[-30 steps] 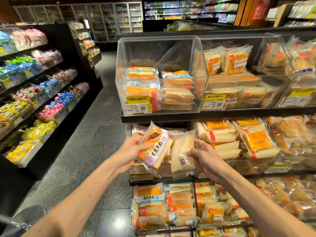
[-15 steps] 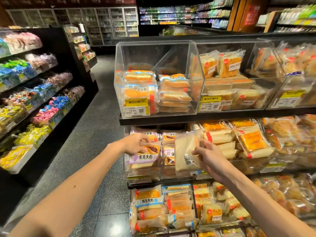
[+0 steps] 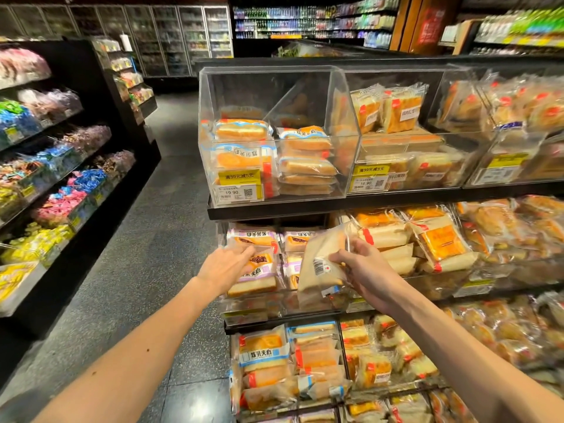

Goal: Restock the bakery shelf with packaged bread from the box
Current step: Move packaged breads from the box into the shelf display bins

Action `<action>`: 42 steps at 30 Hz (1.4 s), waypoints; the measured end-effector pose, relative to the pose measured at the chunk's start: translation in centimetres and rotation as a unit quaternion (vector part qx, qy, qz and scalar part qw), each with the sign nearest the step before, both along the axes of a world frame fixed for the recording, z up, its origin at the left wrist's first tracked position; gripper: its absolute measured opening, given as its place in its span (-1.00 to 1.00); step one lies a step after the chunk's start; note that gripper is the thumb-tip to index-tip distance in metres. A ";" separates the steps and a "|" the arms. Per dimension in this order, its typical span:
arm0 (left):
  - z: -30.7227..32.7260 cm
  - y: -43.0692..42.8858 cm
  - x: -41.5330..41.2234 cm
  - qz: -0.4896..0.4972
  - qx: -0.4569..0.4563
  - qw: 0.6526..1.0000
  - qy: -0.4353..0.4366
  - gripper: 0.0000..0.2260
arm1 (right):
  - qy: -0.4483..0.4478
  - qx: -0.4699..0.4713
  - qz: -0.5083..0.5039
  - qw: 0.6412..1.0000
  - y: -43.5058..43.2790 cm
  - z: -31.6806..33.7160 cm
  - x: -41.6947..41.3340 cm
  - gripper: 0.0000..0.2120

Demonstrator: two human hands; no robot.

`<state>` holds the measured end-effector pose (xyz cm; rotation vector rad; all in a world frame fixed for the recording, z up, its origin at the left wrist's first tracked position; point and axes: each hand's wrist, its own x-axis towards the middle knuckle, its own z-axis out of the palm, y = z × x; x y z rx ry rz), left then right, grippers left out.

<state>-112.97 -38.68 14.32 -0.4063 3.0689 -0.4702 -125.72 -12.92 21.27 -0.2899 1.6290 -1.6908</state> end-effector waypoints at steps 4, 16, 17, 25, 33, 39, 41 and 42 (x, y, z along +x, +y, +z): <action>0.1 0.2 0.5 -0.022 0.018 1.000 0.005 -0.69 | -0.013 0.000 -0.018 1.000 -0.8 0.2 0.9 -0.45; 9.1 10.5 1.3 -0.114 0.438 0.833 0.318 -0.48 | -0.004 -0.068 -0.033 0.997 -3.3 5.3 2.1 -0.58; 10.0 10.2 0.8 -0.106 0.435 0.821 0.353 -0.55 | -0.004 -0.080 -0.027 0.996 -3.6 6.1 1.9 -0.54; 18.6 6.5 -0.3 -0.064 0.544 0.695 0.466 -0.88 | 0.238 -0.055 -0.002 0.970 -4.1 12.1 -0.9 -0.63; 24.4 1.1 -6.7 0.053 0.508 0.690 0.513 -0.49 | 0.522 0.008 -0.056 0.851 -9.4 19.4 -6.5 -0.64; 24.5 -2.5 -13.0 0.197 0.469 0.764 0.397 -0.44 | 0.624 0.210 0.026 0.752 -13.2 19.7 -12.1 -0.84; 23.9 -2.5 -14.5 0.192 0.439 0.807 0.344 -0.59 | 0.634 0.269 0.056 0.723 -13.8 19.0 -13.1 -0.92; 23.5 -2.6 -15.2 0.184 0.434 0.824 0.315 -0.68 | 0.638 0.297 0.074 0.707 -14.0 18.7 -13.4 -0.90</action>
